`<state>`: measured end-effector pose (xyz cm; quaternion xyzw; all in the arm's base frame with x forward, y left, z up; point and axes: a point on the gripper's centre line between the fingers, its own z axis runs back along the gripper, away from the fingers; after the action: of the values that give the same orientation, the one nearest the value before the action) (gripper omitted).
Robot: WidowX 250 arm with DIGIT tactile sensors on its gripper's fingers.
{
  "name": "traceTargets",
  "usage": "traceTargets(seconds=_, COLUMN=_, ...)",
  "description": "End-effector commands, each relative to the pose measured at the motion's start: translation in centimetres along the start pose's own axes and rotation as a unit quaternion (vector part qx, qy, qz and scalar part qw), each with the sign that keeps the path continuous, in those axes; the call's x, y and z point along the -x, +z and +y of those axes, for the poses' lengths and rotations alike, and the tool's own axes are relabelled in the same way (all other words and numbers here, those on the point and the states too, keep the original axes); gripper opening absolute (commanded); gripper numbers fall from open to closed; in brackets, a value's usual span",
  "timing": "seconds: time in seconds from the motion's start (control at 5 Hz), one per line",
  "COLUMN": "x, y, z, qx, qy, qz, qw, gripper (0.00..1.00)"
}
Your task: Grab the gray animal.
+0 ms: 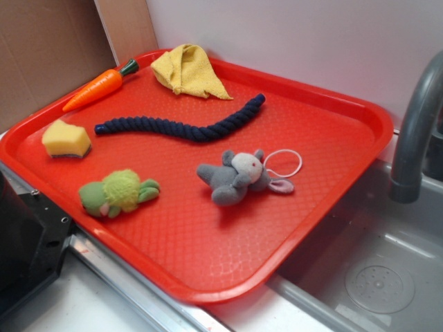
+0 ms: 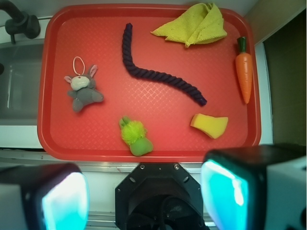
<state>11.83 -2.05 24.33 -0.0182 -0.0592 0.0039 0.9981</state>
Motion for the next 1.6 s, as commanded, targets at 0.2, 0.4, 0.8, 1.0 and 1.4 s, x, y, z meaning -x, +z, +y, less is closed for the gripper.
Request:
traceTargets(seconds=0.2, x=-2.4, y=-4.7, z=-2.5, qx=0.031, qy=-0.058, qz=0.005, qw=0.998, gripper=1.0)
traceTargets(seconds=0.4, x=-3.6, y=-5.5, z=-4.9, qx=0.069, qy=-0.107, qz=-0.045, qw=0.991, gripper=1.0)
traceTargets(seconds=0.8, x=-6.6, y=-10.8, z=-9.8, qx=0.134, qy=-0.088, qz=-0.037, qw=0.986, gripper=1.0)
traceTargets(seconds=1.0, x=-8.1, y=-14.1, z=-10.9, qx=0.089, qy=-0.091, qz=-0.01, qw=0.992, gripper=1.0)
traceTargets(seconds=1.4, x=-8.8, y=-20.6, z=-11.4, qx=0.076, qy=-0.169, qz=0.042, qw=0.982, gripper=1.0)
